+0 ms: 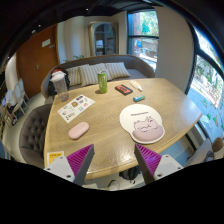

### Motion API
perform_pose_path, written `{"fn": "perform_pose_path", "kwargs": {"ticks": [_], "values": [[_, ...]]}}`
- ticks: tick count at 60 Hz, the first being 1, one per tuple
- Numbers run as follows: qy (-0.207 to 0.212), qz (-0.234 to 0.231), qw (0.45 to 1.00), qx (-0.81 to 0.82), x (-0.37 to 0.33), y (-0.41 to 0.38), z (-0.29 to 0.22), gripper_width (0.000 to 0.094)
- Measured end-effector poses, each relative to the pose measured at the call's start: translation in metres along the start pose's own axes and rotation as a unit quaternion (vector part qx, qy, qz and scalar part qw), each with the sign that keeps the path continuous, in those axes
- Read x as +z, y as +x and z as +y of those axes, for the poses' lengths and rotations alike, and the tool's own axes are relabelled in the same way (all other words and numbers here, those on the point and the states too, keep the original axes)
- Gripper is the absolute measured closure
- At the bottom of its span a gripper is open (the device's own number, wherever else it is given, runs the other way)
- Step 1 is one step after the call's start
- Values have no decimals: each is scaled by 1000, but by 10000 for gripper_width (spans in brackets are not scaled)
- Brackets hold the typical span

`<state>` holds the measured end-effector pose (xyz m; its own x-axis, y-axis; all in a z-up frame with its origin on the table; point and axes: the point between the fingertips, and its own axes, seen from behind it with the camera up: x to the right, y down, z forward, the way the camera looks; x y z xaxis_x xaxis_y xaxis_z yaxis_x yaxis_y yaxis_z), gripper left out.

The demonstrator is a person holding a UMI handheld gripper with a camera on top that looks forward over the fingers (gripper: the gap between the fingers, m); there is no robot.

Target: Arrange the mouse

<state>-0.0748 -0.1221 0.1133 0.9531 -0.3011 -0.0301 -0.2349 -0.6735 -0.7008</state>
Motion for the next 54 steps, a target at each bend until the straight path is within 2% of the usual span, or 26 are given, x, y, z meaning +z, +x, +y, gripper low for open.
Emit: {"fn": "perform_pose_path", "kwargs": {"ticks": [6, 14, 25, 40, 54], "values": [[-5, -12, 1000, -20, -1, -10, 7, 89], [13, -19, 999, -22, -9, -33, 19, 101], [32, -68, 997, -14, -8, -71, 26, 104], [18, -134, 989, -54, 49, -135, 50, 107], [-3, -147, 985, -95, 126, -166, 56, 110]]}}
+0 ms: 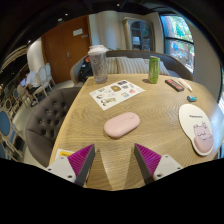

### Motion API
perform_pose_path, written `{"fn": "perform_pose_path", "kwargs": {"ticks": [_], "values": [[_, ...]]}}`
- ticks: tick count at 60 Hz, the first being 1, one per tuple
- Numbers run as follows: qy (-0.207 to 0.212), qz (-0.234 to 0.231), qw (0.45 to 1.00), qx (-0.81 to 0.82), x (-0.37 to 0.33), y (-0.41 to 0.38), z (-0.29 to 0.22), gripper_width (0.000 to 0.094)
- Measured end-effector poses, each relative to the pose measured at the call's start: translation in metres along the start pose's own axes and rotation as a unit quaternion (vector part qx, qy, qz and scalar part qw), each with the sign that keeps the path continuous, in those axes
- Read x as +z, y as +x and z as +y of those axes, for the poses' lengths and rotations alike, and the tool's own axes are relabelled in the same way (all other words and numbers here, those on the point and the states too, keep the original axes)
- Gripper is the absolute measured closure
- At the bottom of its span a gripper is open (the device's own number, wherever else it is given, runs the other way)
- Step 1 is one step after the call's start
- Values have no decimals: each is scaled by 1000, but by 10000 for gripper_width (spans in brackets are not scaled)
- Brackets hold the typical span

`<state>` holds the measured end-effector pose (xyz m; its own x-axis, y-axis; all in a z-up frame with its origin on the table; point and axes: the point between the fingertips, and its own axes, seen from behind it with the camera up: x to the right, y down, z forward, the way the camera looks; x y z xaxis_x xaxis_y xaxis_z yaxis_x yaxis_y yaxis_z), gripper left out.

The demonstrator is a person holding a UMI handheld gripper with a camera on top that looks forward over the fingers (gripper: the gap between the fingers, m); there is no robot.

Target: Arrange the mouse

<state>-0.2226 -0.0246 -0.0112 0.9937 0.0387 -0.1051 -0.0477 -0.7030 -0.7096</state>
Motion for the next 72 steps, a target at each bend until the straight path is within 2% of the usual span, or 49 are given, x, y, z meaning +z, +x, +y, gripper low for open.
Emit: {"fn": "perform_pose_path", "kwargs": {"ticks": [6, 24, 29, 33, 40, 48, 53, 57, 61, 66, 72], "values": [[19, 4, 1000, -18, 22, 5, -18, 126], [22, -23, 999, -43, 65, -3, -61, 150], [21, -22, 998, -51, 73, -4, -68, 217], [23, -10, 998, -55, 78, 1, -71, 357], [28, -5, 998, -53, 79, 1, -71, 393], [-6, -12, 999, -42, 74, 0, -62, 498], [-39, -17, 998, -48, 60, -4, -51, 525], [-50, -29, 998, -31, 35, -14, -46, 525], [-33, -36, 999, -20, 6, -20, -64, 523], [16, -41, 999, -24, -35, -12, -103, 524], [61, -23, 997, -39, -69, 42, -150, 523]]}}
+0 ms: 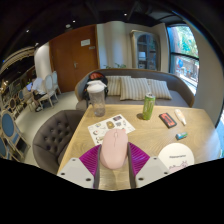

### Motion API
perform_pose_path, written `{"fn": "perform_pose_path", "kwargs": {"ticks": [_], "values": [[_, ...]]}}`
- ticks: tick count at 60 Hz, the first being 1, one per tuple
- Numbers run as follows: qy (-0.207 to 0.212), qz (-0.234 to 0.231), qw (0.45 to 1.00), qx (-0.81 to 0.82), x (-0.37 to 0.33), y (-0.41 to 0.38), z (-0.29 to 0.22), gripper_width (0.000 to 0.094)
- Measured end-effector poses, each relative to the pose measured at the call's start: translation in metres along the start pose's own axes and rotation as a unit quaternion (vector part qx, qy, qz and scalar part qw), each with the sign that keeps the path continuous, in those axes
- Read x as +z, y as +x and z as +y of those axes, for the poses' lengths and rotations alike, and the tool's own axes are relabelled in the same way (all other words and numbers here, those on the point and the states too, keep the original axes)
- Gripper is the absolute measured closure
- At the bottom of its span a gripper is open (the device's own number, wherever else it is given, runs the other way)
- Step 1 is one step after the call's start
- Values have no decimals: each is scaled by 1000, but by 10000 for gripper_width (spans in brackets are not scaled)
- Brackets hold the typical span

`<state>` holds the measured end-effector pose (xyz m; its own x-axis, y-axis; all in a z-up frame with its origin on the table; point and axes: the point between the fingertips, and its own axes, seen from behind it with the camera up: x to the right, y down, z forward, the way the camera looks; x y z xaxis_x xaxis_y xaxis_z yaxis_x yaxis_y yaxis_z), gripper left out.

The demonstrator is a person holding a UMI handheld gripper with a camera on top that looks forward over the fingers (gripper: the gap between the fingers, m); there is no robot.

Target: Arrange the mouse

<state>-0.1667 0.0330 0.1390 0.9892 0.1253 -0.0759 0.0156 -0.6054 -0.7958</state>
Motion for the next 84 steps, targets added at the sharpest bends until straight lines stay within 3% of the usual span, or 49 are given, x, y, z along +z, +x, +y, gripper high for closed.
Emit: {"fn": "perform_pose_path", "kwargs": {"ticks": [8, 16, 28, 37, 39, 46, 51, 53, 56, 58, 63, 64, 66, 84], "values": [[34, 51, 998, -2, -19, 125, -22, 525], [-20, 83, 996, -3, -3, 221, 30, 525], [-70, 70, 995, 9, 33, 271, 102, 525], [-87, 56, 994, 19, 54, 281, 131, 518], [-67, 54, 996, 16, 56, 282, 126, 519], [-71, 46, 996, 5, 57, 282, 127, 453], [-102, 30, 994, -5, 55, 281, 131, 380], [-119, 23, 993, -4, 52, 280, 132, 281], [-135, 15, 991, -11, 47, 280, 131, 47], [-139, 9, 990, -19, 43, 280, 127, 109], [-148, 0, 988, -40, 30, 281, 112, 86], [-148, -2, 988, -43, 27, 281, 109, 42], [-147, -5, 988, -47, 22, 281, 103, 86], [-128, -5, 991, -33, -9, 259, 50, 92]]}}
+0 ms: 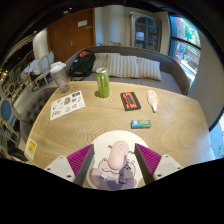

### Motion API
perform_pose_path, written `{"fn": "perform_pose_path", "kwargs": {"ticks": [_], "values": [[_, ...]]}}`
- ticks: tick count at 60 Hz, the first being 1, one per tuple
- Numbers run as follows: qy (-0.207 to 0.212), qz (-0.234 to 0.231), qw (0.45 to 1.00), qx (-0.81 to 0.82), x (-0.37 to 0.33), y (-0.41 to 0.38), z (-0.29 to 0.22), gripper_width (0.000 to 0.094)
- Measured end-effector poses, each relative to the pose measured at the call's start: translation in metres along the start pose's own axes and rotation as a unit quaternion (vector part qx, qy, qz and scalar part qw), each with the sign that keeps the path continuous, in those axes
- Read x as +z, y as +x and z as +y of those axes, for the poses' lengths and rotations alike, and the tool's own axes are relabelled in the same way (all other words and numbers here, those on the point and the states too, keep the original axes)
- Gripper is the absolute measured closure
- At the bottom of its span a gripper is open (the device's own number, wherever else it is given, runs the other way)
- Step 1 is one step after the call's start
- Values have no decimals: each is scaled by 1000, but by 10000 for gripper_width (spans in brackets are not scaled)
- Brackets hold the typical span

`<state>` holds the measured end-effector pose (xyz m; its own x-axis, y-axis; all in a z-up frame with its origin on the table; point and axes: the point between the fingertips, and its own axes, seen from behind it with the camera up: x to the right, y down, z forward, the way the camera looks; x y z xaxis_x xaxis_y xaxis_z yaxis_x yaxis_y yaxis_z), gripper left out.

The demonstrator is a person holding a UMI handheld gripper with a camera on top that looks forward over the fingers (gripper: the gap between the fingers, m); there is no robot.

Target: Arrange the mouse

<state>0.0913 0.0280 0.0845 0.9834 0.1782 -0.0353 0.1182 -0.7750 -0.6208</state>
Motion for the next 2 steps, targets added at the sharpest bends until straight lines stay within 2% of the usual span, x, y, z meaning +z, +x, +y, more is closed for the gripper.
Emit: {"fn": "perform_pose_path", "kwargs": {"ticks": [2], "values": [[3, -3, 1000, 7, -3, -7, -5, 93]]}}
